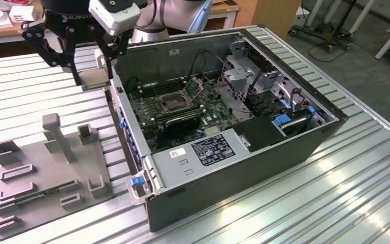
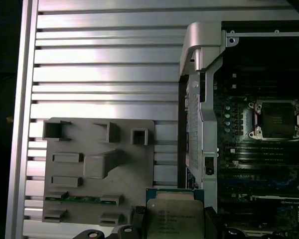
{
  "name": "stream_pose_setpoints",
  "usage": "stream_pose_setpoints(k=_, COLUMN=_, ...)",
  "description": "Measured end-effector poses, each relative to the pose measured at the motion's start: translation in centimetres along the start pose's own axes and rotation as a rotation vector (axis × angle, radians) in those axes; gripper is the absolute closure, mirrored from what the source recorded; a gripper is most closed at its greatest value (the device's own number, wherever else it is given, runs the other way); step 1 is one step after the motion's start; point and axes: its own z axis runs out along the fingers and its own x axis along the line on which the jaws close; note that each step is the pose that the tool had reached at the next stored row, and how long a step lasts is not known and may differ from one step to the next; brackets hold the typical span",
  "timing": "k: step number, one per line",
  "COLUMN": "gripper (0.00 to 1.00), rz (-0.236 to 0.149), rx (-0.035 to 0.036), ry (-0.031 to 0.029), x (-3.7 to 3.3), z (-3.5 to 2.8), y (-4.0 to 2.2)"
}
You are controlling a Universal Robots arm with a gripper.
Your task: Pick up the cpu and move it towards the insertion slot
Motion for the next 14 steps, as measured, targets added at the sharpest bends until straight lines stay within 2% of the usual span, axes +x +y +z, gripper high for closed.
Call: stream_pose_setpoints(k=14, gripper=0.46, rz=0.0, rx=0.0001, ry=0.0001, x=-1.7, z=0.04, y=-0.02)
